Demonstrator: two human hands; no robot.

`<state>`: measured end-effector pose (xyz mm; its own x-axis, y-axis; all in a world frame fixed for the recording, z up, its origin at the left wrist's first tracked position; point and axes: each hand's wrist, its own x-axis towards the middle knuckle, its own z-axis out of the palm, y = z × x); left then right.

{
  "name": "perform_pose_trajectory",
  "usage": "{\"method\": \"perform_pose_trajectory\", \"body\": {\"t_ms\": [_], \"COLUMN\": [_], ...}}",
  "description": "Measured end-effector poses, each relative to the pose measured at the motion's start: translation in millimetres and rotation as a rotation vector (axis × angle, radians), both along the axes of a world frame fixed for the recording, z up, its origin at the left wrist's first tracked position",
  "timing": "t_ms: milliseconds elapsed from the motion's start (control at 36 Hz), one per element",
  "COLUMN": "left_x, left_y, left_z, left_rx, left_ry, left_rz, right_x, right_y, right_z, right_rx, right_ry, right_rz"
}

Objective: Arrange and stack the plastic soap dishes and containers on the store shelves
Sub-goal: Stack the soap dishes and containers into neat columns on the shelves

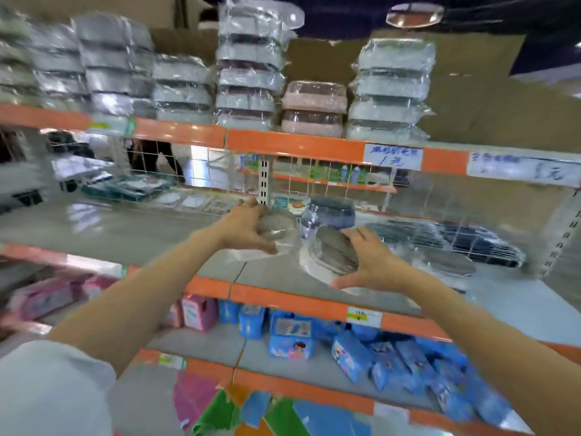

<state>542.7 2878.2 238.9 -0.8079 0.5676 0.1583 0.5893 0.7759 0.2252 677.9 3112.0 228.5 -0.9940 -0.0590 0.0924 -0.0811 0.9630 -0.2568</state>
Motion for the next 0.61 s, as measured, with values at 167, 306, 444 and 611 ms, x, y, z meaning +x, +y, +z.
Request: {"method": "perform_pose_trajectory", "body": {"t_ms": [167, 306, 444, 611], "left_x": [52.2, 80.5, 93.4, 77.3], "left_y": [2.8, 6.0, 22.9, 52.1], "left_z": [51.5, 104.8, 159.5, 208.8], "left_rx": [0.167, 0.219, 0.292, 0.414], "left_ry": [0.02, 0.065, 0.111, 0.099], "left_rz": [0.009, -0.054, -0.079, -0.083], "right_x": [42.6, 68.4, 70.2, 49.3], "right_y": [9.0, 24.8, 40.2, 62.7], "right_z": [46.8, 89.9, 131.9, 177.1], "right_rx": [-0.088, -0.21, -0.27, -0.283], "right_ry": [0.157, 0.26, 0.345, 0.419], "right_rz": [0.038, 0.026, 0.007, -0.056]}}
